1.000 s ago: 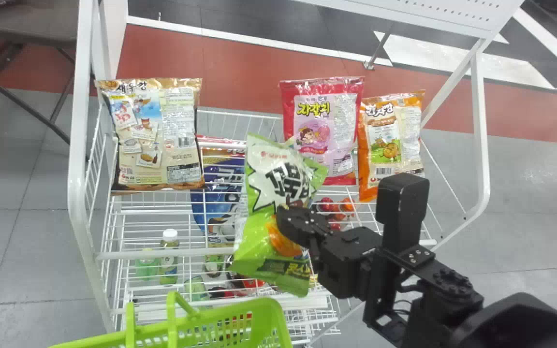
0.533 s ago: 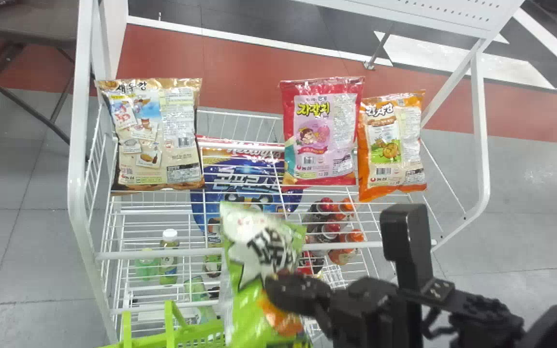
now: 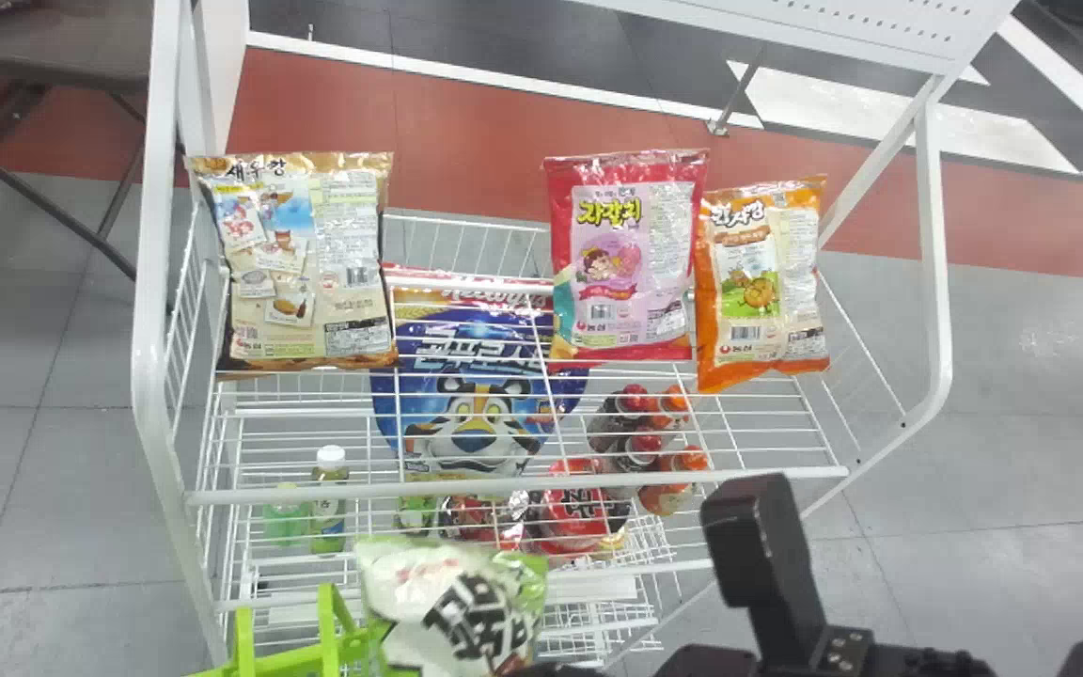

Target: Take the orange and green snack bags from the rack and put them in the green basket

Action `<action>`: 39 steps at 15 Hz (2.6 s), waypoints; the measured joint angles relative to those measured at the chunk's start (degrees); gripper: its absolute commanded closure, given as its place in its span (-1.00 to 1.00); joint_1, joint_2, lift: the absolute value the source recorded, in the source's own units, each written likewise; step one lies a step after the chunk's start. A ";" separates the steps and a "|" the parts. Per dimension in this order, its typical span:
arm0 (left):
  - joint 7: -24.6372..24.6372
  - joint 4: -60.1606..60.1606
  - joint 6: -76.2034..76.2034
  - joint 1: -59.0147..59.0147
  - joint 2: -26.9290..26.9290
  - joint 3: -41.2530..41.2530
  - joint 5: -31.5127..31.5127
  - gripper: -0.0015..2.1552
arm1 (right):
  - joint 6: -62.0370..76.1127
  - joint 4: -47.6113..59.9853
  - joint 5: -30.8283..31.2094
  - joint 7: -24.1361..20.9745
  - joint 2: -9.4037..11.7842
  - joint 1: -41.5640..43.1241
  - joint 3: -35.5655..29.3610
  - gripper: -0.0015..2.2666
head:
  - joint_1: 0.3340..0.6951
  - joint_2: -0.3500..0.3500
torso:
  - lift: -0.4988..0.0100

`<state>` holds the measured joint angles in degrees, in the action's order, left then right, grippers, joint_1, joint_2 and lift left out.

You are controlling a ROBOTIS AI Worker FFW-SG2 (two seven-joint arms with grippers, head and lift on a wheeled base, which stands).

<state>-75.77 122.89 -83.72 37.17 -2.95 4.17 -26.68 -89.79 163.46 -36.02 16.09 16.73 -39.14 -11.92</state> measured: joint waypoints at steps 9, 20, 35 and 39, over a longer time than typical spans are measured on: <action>-0.63 0.58 0.44 0.46 0.29 -0.26 0.41 0.99 | 0.00 -12.98 13.26 -1.06 1.84 0.29 21.71 0.98 | 1.00 -1.00 | 0.96; -1.04 0.52 3.80 0.89 0.31 -0.51 2.64 0.99 | 5.96 -17.94 18.33 -2.90 2.09 2.49 19.03 -0.95 | 1.00 -1.00 | 0.96; -0.65 -0.40 5.01 0.78 0.04 -3.02 7.38 0.99 | 53.02 -25.82 13.36 0.14 -4.72 8.01 -4.29 -0.93 | 1.00 -1.00 | 0.96; -0.58 -0.42 5.01 0.71 -0.05 -4.26 8.46 0.99 | 64.57 -32.83 18.48 -2.86 -5.08 11.45 -5.70 -0.93 | 1.00 -1.00 | 0.96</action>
<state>-76.35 122.47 -78.71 37.88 -3.00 -0.09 -18.22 -25.22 130.62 -17.54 13.23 11.64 -27.68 -17.62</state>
